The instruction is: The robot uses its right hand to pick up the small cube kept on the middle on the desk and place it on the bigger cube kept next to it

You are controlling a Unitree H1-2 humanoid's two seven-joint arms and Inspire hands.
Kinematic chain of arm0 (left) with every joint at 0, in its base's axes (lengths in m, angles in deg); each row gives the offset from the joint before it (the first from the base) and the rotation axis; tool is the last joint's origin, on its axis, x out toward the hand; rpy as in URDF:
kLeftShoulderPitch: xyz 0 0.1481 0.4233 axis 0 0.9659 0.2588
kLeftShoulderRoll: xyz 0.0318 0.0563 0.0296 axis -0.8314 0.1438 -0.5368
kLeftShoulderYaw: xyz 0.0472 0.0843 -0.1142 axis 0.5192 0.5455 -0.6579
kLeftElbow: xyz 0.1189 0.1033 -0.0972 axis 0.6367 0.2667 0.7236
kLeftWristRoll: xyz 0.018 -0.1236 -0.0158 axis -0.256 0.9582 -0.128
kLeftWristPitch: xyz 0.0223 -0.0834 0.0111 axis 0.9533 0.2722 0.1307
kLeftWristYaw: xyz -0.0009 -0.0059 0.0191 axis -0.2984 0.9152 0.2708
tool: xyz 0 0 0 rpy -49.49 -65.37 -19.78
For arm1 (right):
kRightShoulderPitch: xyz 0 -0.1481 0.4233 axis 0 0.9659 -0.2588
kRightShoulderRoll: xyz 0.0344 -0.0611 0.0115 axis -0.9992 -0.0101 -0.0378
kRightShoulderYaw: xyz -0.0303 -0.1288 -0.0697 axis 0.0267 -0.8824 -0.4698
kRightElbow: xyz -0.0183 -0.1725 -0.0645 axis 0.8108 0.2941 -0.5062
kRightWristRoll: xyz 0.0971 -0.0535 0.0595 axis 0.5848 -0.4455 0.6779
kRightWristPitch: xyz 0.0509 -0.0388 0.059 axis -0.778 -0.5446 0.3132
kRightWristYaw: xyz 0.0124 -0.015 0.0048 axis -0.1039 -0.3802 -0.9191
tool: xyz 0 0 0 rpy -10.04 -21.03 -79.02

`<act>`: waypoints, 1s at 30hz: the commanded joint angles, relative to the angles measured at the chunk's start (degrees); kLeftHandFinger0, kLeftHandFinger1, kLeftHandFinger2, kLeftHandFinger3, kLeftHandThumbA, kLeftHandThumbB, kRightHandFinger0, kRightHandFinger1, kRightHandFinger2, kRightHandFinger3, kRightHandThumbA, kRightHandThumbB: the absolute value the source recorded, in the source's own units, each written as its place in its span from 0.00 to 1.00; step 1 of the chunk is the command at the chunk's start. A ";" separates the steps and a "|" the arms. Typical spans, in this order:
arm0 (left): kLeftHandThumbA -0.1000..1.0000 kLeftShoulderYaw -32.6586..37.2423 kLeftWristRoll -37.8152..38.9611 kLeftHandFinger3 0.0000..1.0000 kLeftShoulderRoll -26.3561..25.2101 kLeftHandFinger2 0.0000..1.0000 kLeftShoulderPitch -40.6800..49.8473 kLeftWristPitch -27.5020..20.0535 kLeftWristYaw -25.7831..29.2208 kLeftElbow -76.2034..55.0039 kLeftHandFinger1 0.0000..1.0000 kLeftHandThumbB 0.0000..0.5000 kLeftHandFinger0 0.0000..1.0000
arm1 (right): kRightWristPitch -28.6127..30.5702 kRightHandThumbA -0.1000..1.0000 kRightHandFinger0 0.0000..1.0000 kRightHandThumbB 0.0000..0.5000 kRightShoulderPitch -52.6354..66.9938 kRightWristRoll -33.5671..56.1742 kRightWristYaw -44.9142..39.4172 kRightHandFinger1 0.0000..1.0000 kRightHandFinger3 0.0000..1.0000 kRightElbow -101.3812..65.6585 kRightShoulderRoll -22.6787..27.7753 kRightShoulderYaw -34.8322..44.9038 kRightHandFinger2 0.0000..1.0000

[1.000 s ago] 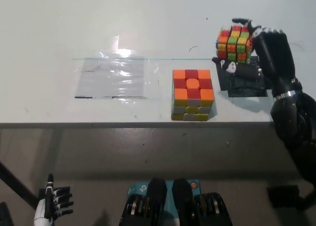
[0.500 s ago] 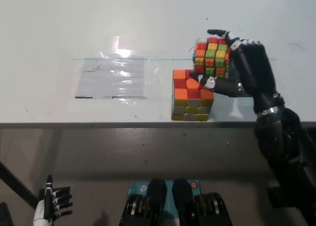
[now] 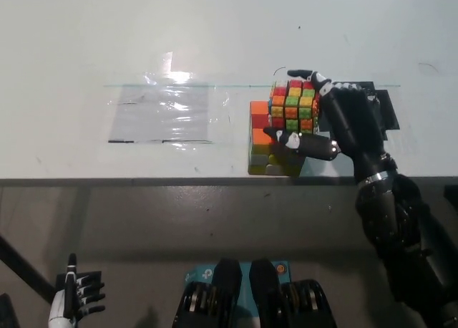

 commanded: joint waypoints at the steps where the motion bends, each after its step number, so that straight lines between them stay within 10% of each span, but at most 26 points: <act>1: 1.00 0.16 -0.13 0.61 -0.77 0.63 -0.32 -1.50 0.26 -0.40 0.63 0.72 0.58 | 2.22 0.00 0.00 0.38 -1.91 -0.50 1.61 0.08 0.29 0.32 -0.87 -0.17 0.43; 30: 1.00 2.46 -0.75 0.60 -1.02 0.62 0.64 -1.85 -0.51 -1.31 0.60 0.80 0.55 | 8.10 0.00 0.00 0.34 -10.00 -0.62 6.10 0.12 0.26 18.59 -2.29 -2.65 0.45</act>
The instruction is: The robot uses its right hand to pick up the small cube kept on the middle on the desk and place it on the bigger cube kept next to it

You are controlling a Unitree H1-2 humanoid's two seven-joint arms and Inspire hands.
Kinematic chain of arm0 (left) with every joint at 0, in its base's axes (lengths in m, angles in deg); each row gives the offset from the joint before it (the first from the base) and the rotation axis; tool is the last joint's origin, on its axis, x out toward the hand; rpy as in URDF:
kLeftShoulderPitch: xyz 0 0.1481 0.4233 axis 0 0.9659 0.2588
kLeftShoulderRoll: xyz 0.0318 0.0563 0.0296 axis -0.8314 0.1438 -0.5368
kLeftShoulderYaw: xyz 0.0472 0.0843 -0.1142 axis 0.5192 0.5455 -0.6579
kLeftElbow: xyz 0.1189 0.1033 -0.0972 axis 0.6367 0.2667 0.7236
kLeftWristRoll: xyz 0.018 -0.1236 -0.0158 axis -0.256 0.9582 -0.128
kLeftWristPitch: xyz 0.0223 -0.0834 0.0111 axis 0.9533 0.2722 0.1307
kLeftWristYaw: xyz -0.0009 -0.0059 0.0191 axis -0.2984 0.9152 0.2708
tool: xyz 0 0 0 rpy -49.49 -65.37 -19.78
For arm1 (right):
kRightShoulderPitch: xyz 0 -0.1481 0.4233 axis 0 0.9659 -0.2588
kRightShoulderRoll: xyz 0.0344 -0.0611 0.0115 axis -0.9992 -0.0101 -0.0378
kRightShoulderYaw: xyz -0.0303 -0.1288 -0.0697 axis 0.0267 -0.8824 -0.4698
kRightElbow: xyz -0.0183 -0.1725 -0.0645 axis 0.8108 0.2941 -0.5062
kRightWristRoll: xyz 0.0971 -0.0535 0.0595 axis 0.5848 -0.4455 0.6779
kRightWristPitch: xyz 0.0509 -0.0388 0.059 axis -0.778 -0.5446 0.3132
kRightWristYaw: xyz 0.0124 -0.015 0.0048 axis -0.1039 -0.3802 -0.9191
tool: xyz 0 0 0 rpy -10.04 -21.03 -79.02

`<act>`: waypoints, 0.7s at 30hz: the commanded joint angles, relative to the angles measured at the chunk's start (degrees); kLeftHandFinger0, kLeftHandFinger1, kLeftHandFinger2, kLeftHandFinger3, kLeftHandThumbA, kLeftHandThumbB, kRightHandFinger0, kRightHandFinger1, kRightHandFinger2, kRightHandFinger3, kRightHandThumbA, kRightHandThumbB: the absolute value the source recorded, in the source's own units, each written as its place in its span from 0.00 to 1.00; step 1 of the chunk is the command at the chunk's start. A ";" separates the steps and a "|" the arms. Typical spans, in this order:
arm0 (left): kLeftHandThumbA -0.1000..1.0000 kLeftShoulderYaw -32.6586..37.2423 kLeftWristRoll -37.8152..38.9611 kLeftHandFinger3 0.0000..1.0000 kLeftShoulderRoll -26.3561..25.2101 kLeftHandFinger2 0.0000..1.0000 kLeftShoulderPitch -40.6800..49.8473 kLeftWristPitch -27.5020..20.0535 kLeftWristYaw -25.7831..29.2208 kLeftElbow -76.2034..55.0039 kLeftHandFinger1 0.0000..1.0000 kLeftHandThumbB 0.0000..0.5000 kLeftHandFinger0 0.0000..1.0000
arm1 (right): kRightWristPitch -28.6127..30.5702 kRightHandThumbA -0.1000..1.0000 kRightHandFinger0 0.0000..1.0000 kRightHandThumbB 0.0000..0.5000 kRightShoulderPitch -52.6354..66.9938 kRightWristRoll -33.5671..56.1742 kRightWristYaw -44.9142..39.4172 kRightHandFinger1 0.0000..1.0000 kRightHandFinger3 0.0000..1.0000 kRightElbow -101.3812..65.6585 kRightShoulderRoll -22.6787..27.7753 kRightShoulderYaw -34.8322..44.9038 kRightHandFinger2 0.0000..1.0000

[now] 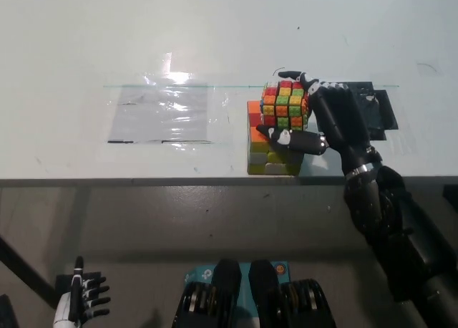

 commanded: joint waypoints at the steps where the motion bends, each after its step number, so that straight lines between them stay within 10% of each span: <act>1: 1.00 0.49 -0.71 0.60 -0.94 0.62 -0.23 -1.71 -0.17 -0.62 0.59 0.80 0.54 | 1.80 0.00 0.00 0.37 -3.81 -0.53 1.00 0.11 0.26 3.61 -1.23 -1.03 0.44; 12: 1.00 0.67 -0.88 0.63 -0.97 0.66 0.07 -0.90 -0.20 -1.97 0.62 0.80 0.57 | 1.97 0.00 0.00 0.37 -4.38 -1.13 3.13 0.13 0.32 6.29 -2.94 -2.49 0.45; 17: 1.00 0.19 -0.30 0.60 -1.18 0.65 -1.06 -1.39 -0.27 -0.29 0.62 0.79 0.59 | 1.20 0.00 0.00 0.16 -3.57 -0.76 3.65 0.00 0.36 5.03 -3.02 -2.38 0.21; 20: 1.00 -0.05 -0.24 0.58 -1.04 0.63 -1.33 -1.16 0.11 -0.18 0.61 0.76 0.57 | 1.36 0.19 0.00 0.20 -2.57 -2.72 5.69 0.00 0.73 4.55 -2.62 -3.57 0.02; 21: 1.00 0.02 -0.39 0.57 -1.09 0.62 -1.33 -1.13 0.15 -0.22 0.61 0.76 0.56 | 1.25 0.40 0.01 0.33 -2.24 -2.73 5.52 0.03 0.97 4.14 -2.54 -3.78 0.09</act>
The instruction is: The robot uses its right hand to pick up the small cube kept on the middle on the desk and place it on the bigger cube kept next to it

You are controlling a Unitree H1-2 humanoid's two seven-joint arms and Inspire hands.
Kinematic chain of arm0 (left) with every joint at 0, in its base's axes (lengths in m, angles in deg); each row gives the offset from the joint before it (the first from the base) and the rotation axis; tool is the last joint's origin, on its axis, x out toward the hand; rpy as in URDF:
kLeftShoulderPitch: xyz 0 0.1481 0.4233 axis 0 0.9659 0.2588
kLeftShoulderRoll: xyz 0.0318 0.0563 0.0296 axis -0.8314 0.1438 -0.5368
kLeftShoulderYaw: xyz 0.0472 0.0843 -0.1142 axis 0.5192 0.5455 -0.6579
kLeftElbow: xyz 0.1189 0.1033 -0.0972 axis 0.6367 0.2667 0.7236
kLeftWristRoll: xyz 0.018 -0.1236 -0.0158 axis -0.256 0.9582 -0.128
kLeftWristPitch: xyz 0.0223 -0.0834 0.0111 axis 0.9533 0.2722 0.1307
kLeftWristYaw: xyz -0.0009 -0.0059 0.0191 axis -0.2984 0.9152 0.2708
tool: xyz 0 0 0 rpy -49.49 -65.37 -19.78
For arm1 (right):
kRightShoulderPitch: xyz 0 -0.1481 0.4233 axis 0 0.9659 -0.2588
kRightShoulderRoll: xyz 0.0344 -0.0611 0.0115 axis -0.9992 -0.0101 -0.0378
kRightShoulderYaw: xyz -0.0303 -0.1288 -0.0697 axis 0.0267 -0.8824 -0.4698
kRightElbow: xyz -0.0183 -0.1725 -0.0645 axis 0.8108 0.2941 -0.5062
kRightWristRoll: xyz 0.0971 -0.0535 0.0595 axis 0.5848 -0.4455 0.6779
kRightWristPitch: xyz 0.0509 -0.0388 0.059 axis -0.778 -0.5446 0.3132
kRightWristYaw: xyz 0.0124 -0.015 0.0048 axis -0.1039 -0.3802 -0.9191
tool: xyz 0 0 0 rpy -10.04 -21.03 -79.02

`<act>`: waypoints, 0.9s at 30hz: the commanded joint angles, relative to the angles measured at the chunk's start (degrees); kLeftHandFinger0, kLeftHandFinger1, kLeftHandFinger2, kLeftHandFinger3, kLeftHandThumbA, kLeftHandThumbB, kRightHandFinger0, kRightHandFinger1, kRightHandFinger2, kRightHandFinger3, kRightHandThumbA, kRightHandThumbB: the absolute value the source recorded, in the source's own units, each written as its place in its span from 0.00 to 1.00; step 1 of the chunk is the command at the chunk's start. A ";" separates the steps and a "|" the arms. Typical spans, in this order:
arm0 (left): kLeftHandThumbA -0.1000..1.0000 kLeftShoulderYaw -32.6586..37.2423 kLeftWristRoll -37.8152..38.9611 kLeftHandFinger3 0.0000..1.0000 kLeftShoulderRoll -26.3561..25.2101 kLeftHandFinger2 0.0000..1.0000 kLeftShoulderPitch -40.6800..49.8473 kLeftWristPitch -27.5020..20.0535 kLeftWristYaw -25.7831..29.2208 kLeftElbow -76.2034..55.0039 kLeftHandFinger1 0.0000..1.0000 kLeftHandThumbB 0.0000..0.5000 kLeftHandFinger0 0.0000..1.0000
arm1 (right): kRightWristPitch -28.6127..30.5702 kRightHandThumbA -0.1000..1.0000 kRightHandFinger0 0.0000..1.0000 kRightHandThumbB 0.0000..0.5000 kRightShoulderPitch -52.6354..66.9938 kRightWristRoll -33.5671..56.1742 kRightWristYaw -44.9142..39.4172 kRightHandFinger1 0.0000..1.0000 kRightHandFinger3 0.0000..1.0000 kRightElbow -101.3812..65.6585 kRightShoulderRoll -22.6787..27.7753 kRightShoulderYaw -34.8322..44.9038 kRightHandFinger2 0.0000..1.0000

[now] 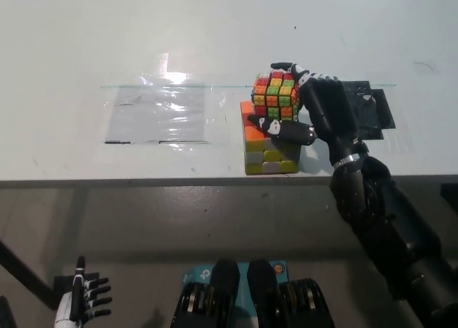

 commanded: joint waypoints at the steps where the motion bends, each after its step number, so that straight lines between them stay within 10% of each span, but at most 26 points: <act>1: 1.00 -0.07 -0.41 0.58 -1.10 0.63 -1.05 -0.60 0.41 -0.89 0.62 0.72 0.57 | 0.00 0.54 0.01 0.43 1.56 -2.06 -0.96 0.05 1.00 -3.30 -0.61 -2.17 0.20; 9: 1.00 -0.32 0.05 0.61 -1.20 0.64 -1.18 -0.27 0.04 -1.25 0.64 0.68 0.60 | -3.48 0.78 0.05 0.51 3.39 -3.92 -3.76 0.17 1.00 -9.32 0.20 -3.70 0.57; 27: 1.00 -0.18 -0.08 0.62 -1.12 0.62 -0.49 -0.75 0.00 -1.33 0.58 0.81 0.57 | -1.68 0.64 0.00 0.37 3.35 -3.86 -1.83 0.00 1.00 -7.86 0.57 -4.18 0.19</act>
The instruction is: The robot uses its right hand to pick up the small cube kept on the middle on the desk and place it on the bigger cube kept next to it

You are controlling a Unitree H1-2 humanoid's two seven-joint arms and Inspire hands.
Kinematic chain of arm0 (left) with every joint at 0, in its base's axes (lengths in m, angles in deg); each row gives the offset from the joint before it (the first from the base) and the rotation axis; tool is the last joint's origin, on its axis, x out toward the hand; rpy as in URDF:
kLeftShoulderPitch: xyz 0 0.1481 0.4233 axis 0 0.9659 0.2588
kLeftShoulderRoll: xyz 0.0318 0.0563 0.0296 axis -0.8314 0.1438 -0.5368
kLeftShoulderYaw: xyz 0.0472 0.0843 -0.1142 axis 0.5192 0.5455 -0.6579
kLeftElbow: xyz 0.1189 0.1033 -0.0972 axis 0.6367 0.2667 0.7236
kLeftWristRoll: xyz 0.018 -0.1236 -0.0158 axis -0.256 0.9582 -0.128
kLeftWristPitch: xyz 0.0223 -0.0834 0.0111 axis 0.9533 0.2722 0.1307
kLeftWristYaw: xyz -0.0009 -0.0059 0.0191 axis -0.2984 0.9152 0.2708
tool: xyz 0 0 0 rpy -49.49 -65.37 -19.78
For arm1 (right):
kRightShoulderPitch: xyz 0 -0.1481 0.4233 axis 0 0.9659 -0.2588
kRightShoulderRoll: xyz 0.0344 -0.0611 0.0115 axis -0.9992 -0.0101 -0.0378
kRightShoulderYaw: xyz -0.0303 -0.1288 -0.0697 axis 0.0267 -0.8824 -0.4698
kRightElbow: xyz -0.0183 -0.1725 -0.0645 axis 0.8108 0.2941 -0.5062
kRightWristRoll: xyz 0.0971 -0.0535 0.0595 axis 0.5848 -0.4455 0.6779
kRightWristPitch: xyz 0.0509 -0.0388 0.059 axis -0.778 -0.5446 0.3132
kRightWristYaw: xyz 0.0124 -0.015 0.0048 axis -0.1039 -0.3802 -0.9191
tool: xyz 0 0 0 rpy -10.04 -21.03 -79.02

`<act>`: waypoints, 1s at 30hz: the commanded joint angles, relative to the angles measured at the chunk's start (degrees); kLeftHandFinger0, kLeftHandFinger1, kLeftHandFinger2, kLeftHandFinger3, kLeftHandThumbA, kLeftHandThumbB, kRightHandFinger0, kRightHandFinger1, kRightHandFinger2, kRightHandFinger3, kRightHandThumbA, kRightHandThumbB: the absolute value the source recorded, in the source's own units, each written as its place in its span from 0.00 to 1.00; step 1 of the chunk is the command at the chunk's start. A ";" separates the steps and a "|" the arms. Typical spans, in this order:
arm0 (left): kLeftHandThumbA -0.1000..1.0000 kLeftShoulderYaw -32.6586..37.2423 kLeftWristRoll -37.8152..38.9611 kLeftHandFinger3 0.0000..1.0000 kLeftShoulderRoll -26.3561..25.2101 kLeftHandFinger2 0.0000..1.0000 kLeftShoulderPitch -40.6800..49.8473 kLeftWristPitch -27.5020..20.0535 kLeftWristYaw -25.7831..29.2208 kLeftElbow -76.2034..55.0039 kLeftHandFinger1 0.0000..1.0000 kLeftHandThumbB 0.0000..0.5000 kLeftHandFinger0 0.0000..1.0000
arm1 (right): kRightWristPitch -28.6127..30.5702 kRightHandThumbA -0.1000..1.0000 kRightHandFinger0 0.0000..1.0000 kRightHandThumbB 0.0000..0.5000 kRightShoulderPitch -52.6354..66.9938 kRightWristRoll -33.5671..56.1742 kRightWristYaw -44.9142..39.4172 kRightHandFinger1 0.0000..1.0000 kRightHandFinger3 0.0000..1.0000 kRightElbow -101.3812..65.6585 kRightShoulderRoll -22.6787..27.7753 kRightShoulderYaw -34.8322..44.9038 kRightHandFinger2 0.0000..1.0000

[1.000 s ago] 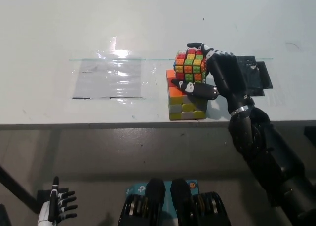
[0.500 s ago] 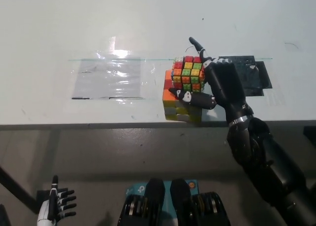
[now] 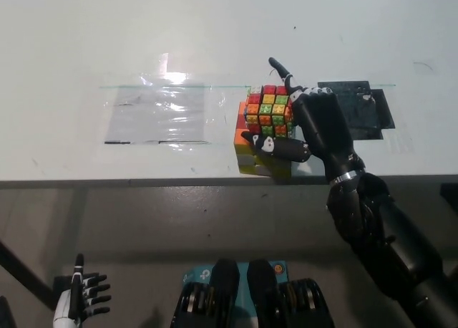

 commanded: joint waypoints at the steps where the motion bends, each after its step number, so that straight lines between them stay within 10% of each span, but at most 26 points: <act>1: 1.00 -0.09 -0.18 0.62 -0.88 0.62 -0.25 -0.57 0.07 -1.42 0.58 0.80 0.57 | 1.40 0.64 0.00 0.37 -0.77 -0.96 -1.08 0.00 1.00 0.25 -0.39 -1.12 0.16; 10: 1.00 -0.35 0.32 0.61 -0.49 0.60 0.12 -0.42 -0.03 -1.83 0.57 0.74 0.58 | 2.05 0.66 0.00 0.34 -0.80 -0.99 -1.97 0.00 0.82 -0.82 0.59 -1.13 0.00; 13: 1.00 -0.20 -0.09 0.64 -0.42 0.60 0.52 -0.35 0.42 -2.08 0.57 0.74 0.56 | -0.45 0.78 0.00 0.40 -0.61 -2.36 -3.15 0.09 1.00 -2.23 1.00 -1.39 0.33; 15: 1.00 -0.18 -0.01 0.63 -0.52 0.60 0.45 -0.58 0.24 -1.71 0.56 0.74 0.55 | -3.31 0.95 0.26 0.58 -0.57 -2.80 -6.04 0.55 1.00 -3.58 1.26 -1.64 0.95; 16: 1.00 -0.17 -0.09 0.63 -0.53 0.60 0.37 -0.42 0.36 -1.58 0.56 0.74 0.55 | -4.54 0.96 0.34 0.54 -0.51 -2.79 -7.61 0.64 1.00 -4.34 1.40 -1.75 1.00; 18: 1.00 -0.17 -0.14 0.65 -0.53 0.61 0.35 -0.41 0.45 -1.53 0.57 0.75 0.56 | -6.79 1.00 0.61 0.71 -0.71 -3.89 -9.54 0.97 1.00 -5.28 1.73 -2.19 1.00; 21: 1.00 -0.31 0.01 0.60 -0.18 0.58 0.61 -0.65 0.67 -1.48 0.52 0.72 0.51 | -8.78 1.00 0.85 0.78 -1.14 -3.83 -12.10 1.00 1.00 -5.92 2.02 -2.35 1.00; 30: 1.00 -0.41 0.33 0.58 -0.16 0.57 0.49 -0.75 0.28 -1.44 0.51 0.75 0.53 | -9.52 1.00 0.72 0.75 -1.94 -2.18 -14.83 1.00 1.00 -5.80 2.18 -2.20 1.00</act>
